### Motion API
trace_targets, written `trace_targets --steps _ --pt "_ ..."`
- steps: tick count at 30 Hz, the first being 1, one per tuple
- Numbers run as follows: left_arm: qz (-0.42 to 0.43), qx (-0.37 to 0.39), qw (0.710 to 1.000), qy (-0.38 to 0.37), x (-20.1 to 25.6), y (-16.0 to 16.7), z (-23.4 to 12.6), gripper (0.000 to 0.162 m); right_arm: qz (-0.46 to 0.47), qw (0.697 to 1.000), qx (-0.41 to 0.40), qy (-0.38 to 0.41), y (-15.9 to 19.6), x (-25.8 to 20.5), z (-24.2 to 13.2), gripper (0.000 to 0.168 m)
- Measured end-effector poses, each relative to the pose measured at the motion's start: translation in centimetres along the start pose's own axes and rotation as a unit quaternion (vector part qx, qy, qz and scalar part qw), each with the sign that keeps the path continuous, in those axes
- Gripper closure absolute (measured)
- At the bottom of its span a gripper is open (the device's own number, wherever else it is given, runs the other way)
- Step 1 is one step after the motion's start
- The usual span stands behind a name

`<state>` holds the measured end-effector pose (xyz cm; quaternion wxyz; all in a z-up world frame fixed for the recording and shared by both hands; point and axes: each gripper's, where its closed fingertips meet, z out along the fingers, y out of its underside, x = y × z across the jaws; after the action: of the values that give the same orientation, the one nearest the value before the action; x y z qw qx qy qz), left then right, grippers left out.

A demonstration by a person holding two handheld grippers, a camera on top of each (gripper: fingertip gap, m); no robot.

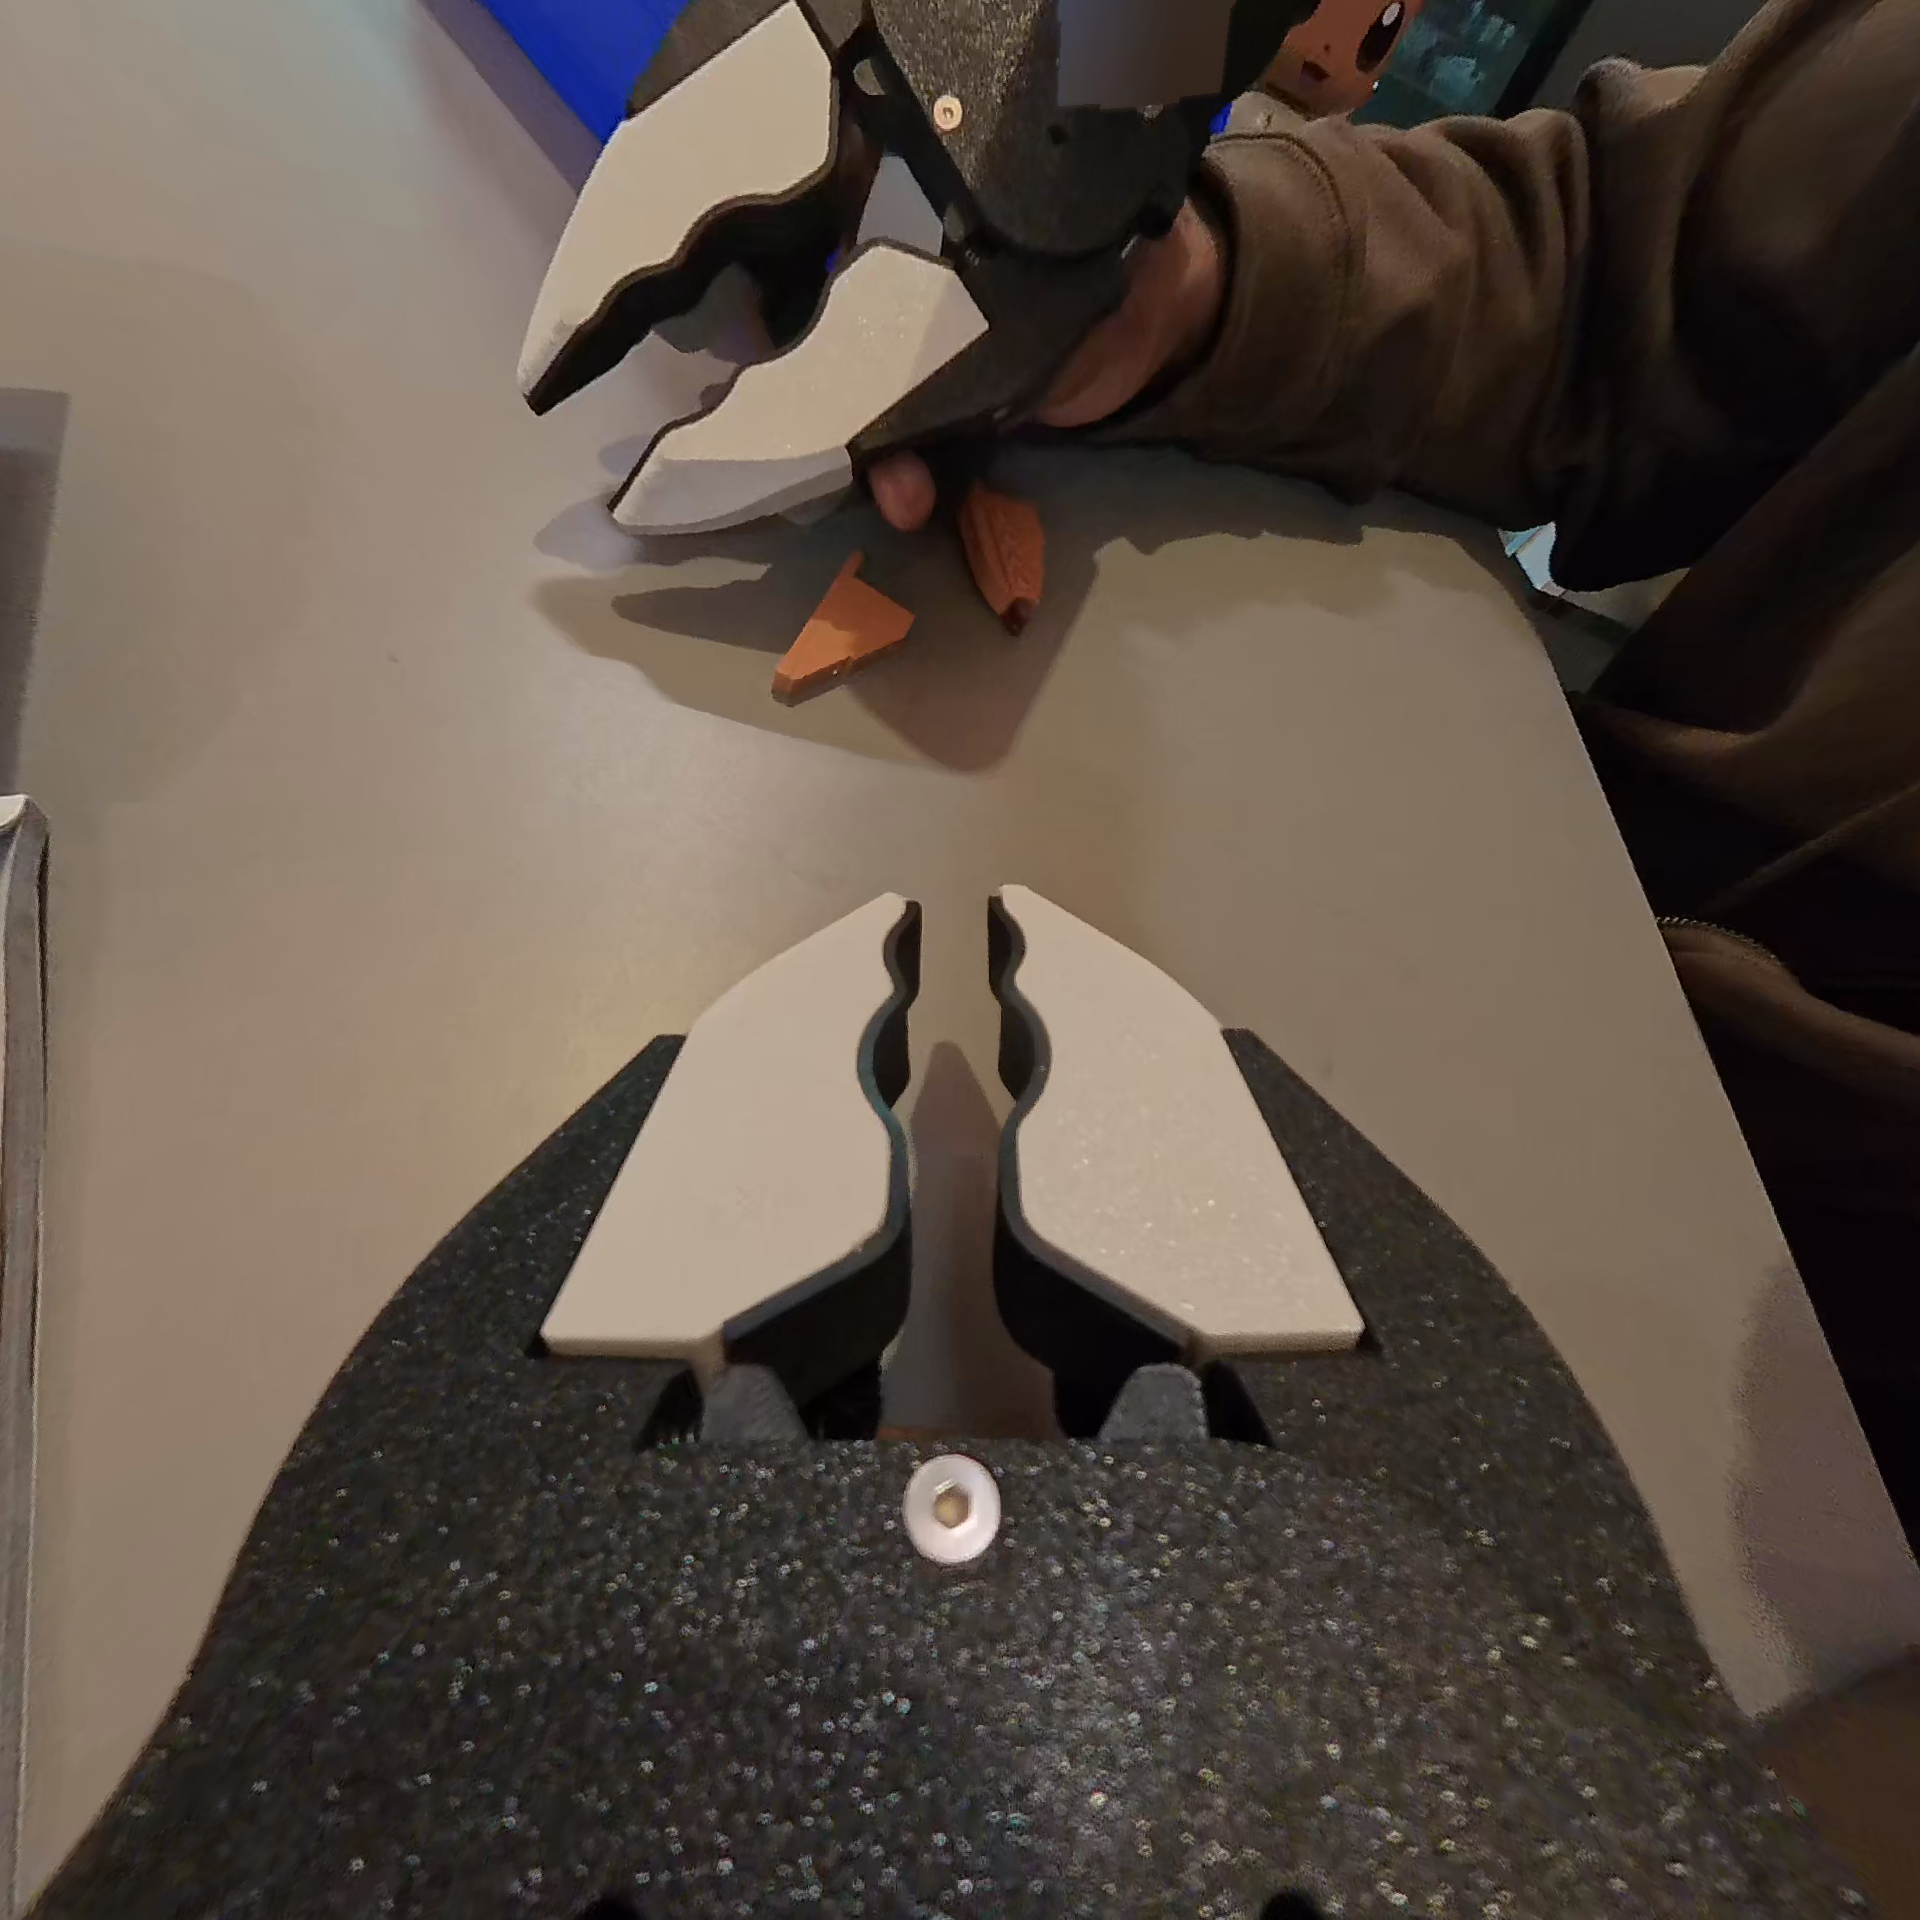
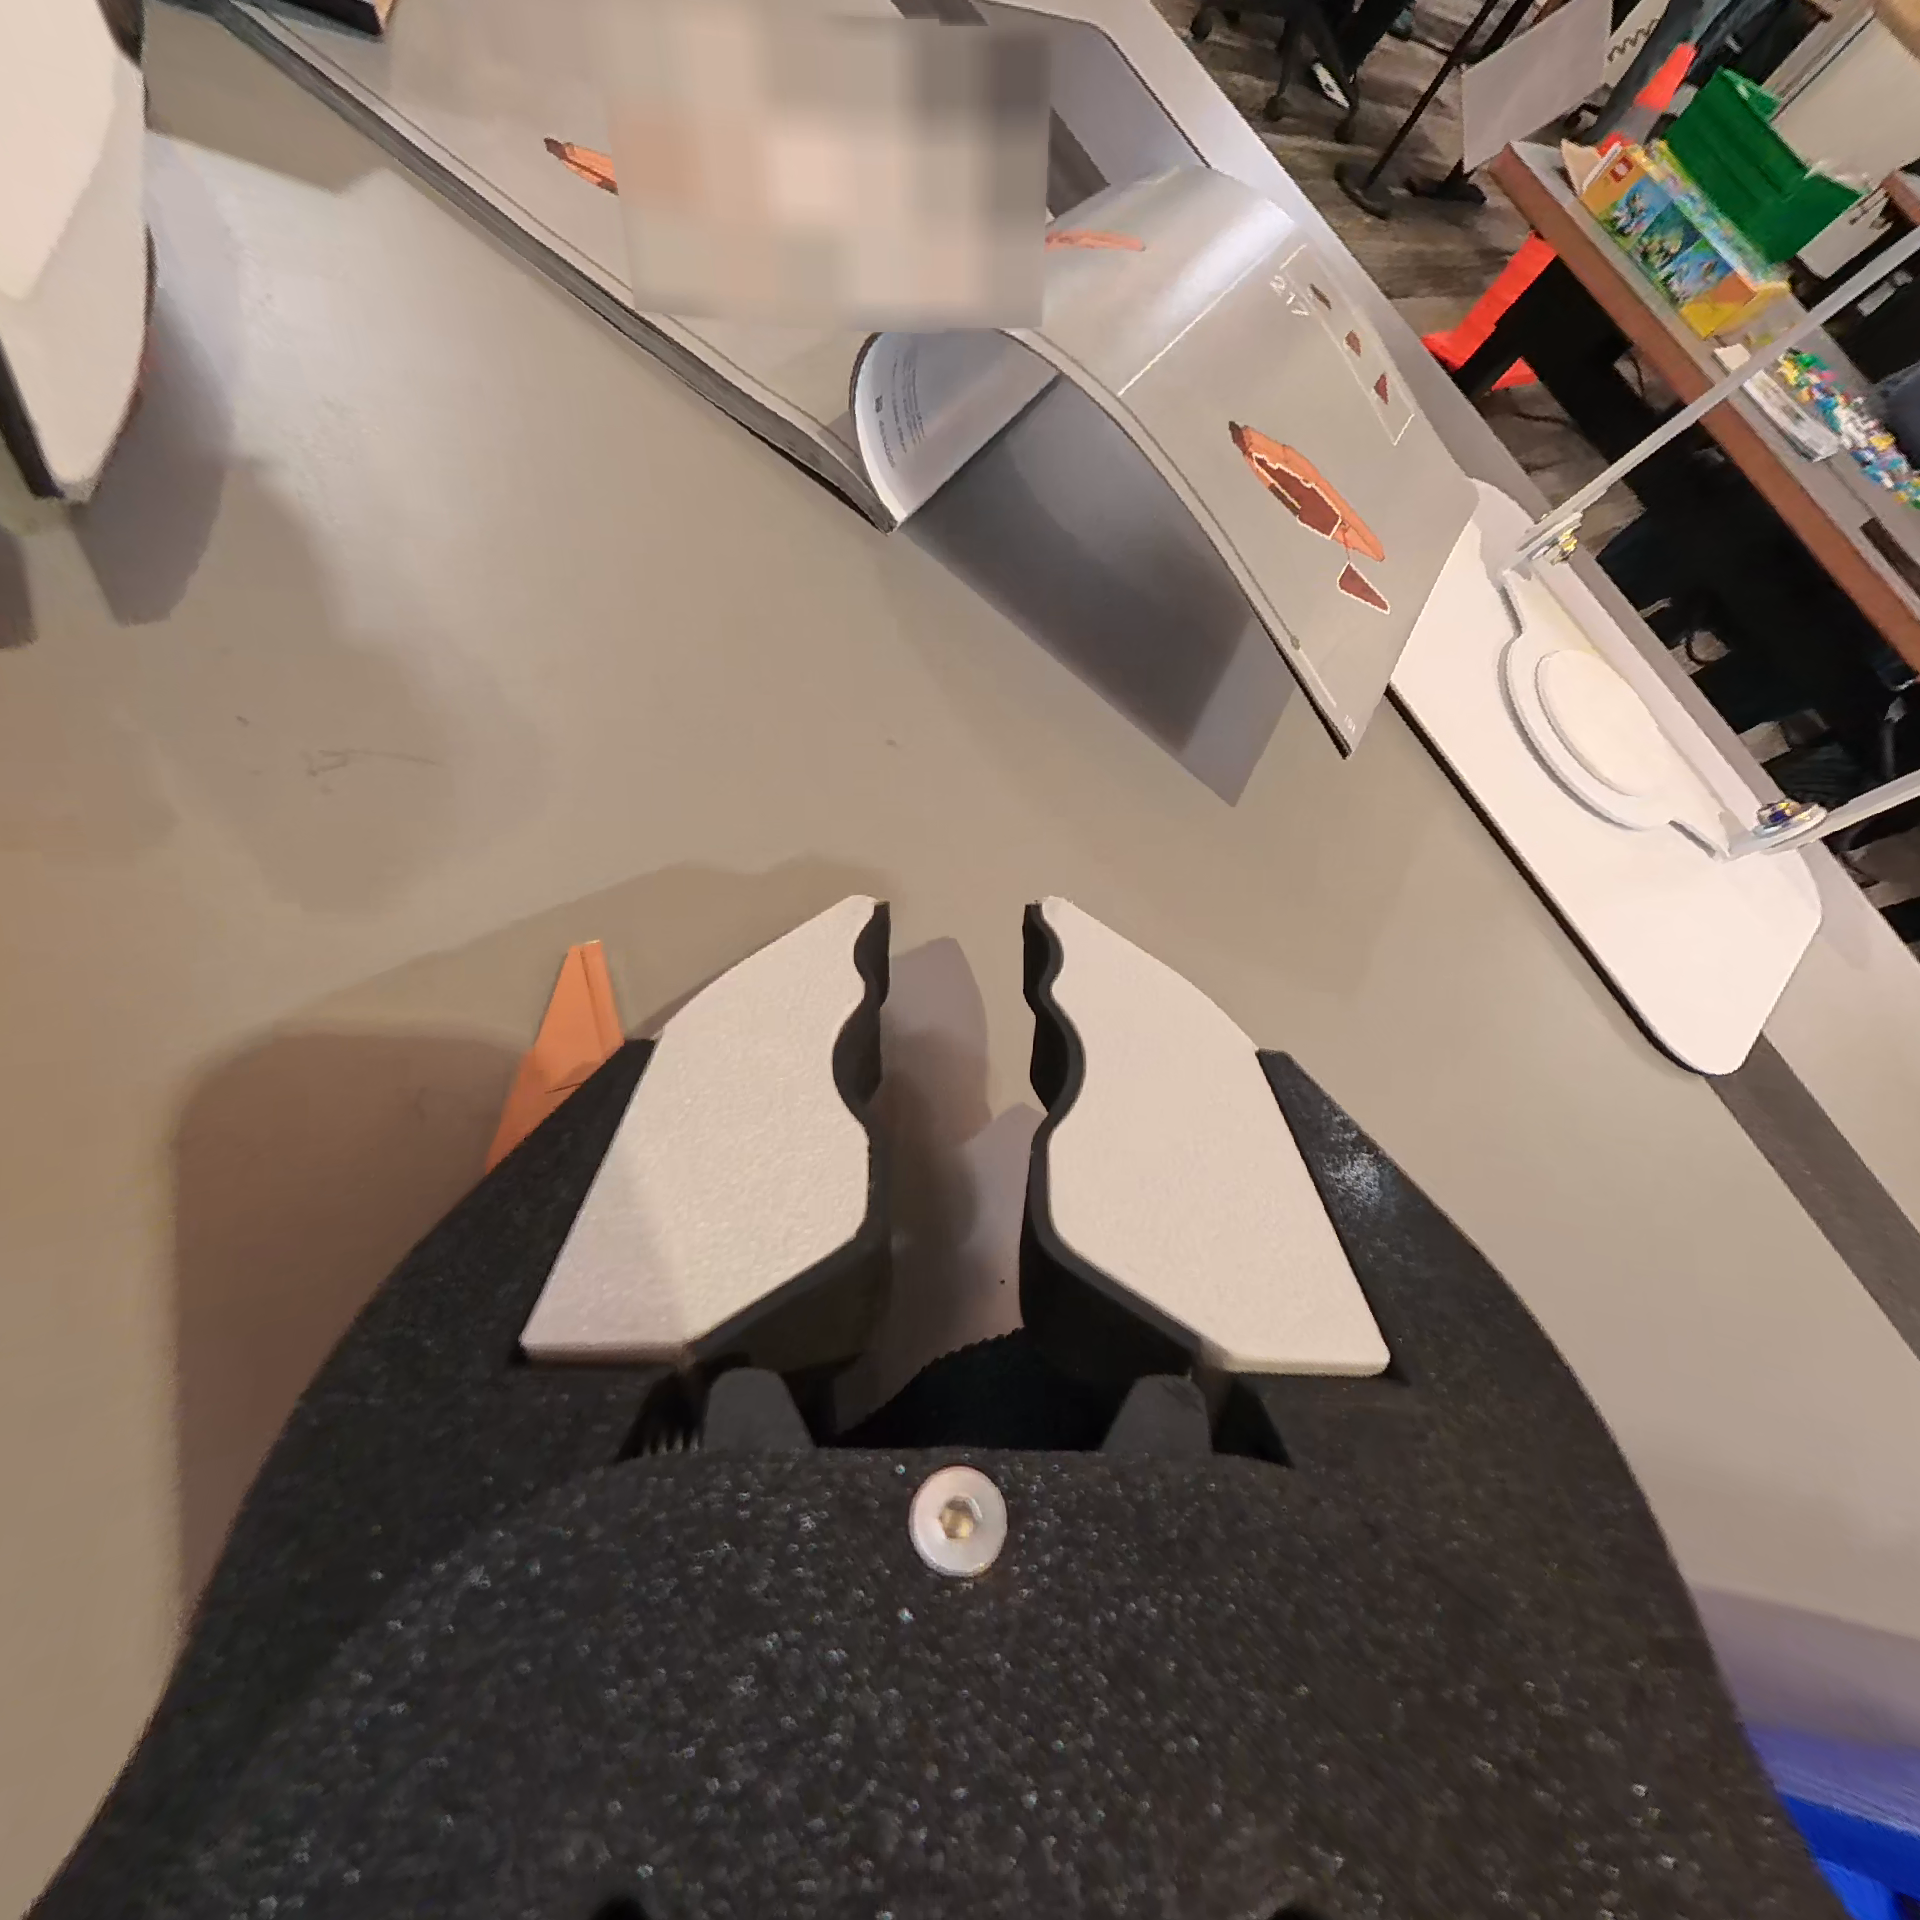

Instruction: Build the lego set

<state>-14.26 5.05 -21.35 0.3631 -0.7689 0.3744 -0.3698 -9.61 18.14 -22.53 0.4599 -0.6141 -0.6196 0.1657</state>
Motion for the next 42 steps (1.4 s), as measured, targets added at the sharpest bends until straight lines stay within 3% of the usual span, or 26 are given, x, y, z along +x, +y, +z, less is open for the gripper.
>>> trace_targets --steps 10,17,28,30,31,34,37,42 --pt "0.002 -0.010 1.000 -0.004 0.0 0.1 0.5 0.147 0.019 1.000 0.006 -0.015 -0.1 0.0 -0.1 0.140" --pt "0.009 -0.014 1.000 0.003 0.5 0.0 0.9 0.146 0.013 0.994 -0.001 -0.105 -1.3 -2.2 -1.4 0.123" --pt "0.025 -0.029 0.999 0.014 1.5 0.0 2.0 0.146 -0.025 0.971 -0.145 -0.187 2.0 -5.7 -3.0 0.126" --pt "0.028 -0.032 0.999 0.015 1.7 0.0 2.2 0.146 -0.024 0.969 -0.154 -0.192 2.1 -6.3 -2.9 0.137" --pt "0.030 -0.035 0.999 0.016 1.8 0.0 2.4 0.146 -0.022 0.968 -0.159 -0.192 2.1 -6.5 -2.9 0.146" --pt "0.037 -0.040 0.998 0.021 2.3 -0.1 2.9 0.146 -0.028 0.968 -0.176 -0.176 2.3 -6.2 -3.2 0.146" --pt "0.043 -0.048 0.998 0.024 2.6 0.0 3.5 0.145 0.004 0.978 -0.143 -0.149 1.4 -5.0 -4.2 0.146" --pt "0.061 -0.045 0.997 -0.002 2.4 -0.6 4.8 0.145 0.092 0.988 -0.104 -0.070 2.1 -2.3 -8.8 0.146"
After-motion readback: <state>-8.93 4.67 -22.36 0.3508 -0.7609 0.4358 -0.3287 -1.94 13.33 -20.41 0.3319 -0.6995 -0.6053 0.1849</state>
